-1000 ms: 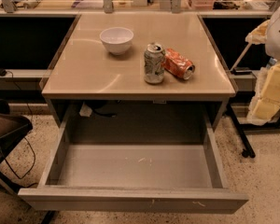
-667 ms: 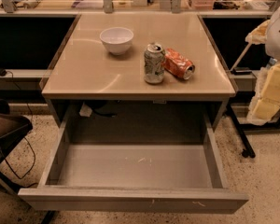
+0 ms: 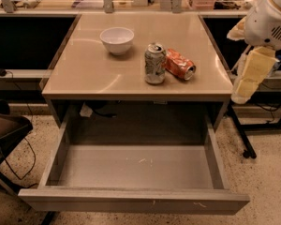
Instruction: Place 7up can into top drawer
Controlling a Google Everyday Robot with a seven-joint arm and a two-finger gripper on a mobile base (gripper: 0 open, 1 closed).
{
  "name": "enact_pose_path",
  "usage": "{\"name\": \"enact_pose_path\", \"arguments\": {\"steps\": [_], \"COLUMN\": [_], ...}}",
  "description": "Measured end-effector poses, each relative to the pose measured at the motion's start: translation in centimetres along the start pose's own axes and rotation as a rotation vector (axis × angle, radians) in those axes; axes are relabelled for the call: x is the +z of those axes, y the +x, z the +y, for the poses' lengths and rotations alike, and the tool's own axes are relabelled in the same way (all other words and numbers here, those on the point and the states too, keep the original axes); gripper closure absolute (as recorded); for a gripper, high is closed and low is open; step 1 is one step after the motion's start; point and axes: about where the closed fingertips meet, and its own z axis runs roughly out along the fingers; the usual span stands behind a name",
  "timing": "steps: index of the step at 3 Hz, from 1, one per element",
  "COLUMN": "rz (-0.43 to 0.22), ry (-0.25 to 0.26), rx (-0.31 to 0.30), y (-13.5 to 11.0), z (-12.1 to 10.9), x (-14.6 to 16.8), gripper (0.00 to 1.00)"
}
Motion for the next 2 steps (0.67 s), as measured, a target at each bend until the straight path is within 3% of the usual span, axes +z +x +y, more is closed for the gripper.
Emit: {"name": "enact_pose_path", "arguments": {"steps": [1,2], "rz": [-0.07,-0.193], "ry": [-0.017,0.002], "rx": [-0.012,-0.006], "y": [-1.4,-2.9], "z": [-5.1,-10.0], "x": [2.2,4.3], "gripper": [0.0,0.0]}}
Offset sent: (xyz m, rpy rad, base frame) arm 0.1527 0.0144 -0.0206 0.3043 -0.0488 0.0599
